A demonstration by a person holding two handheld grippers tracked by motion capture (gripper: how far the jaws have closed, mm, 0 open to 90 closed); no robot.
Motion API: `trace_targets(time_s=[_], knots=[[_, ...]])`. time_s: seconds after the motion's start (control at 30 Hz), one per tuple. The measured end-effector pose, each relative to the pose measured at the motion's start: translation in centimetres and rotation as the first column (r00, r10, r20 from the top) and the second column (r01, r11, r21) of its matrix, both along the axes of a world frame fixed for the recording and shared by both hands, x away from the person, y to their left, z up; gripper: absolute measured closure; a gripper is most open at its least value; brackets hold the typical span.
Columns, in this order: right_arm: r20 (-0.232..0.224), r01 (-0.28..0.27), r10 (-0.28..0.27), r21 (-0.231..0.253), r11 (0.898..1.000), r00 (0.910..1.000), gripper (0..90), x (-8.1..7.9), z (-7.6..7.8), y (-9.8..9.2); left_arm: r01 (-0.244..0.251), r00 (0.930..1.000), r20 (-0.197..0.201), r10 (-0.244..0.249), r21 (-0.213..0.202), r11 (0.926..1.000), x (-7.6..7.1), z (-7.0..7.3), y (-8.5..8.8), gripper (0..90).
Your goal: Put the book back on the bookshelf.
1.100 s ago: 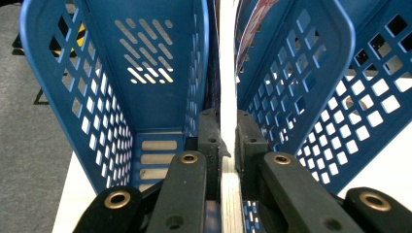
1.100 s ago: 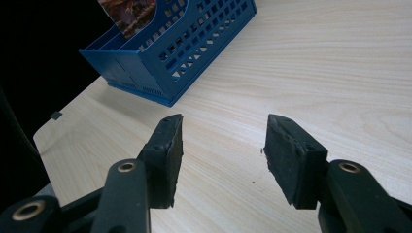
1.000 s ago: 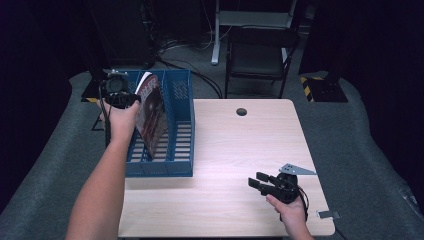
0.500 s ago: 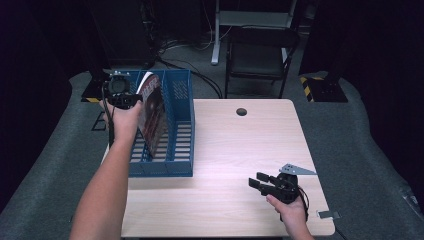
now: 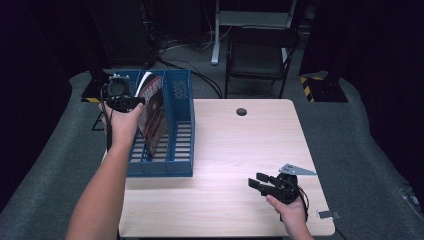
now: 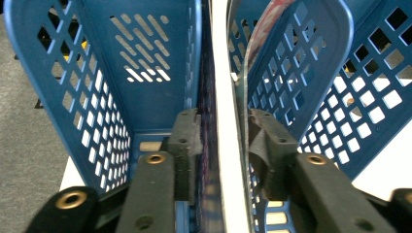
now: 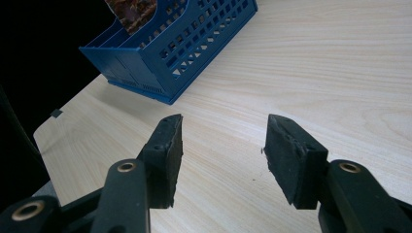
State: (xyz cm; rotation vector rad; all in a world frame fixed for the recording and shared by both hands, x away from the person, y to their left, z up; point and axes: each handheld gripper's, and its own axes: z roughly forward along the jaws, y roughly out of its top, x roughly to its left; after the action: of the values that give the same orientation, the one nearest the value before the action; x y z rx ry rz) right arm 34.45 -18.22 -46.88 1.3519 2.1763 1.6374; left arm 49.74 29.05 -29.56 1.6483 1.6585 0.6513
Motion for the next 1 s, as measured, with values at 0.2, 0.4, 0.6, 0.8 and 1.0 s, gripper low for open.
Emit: trace_targets(time_s=[0.2,0.4,0.6,0.8,1.0], knots=[[-0.003,-0.001,0.001,-0.001,1.0,1.0,47.7,0.0,0.0,0.1,0.005,0.9999,-0.012,-0.005,-0.005,1.0,-0.1,-0.4,0.4,52.5],[-0.002,-0.003,0.003,-0.002,1.0,1.0,47.1,0.1,-0.1,0.0,0.02,0.9998,0.0,-0.02,-0.024,0.9995,-0.5,-0.6,0.6,46.2],[-0.002,-0.001,0.001,-0.013,1.0,1.0,46.2,0.2,-0.2,0.1,0.038,0.9993,0.006,-0.038,-0.025,0.999,-0.7,-0.7,0.7,42.9],[-0.004,-0.014,0.014,-0.021,1.0,0.9999,46.0,0.3,-0.2,0.5,0.054,0.9985,0.01,-0.054,-0.025,0.9982,-1.2,-0.9,0.8,40.5],[-0.011,-0.023,0.023,-0.03,0.999,0.9997,45.7,0.5,-0.4,0.8,0.075,0.9971,0.015,-0.075,-0.026,0.9968,-1.7,-0.3,0.6,40.0]])
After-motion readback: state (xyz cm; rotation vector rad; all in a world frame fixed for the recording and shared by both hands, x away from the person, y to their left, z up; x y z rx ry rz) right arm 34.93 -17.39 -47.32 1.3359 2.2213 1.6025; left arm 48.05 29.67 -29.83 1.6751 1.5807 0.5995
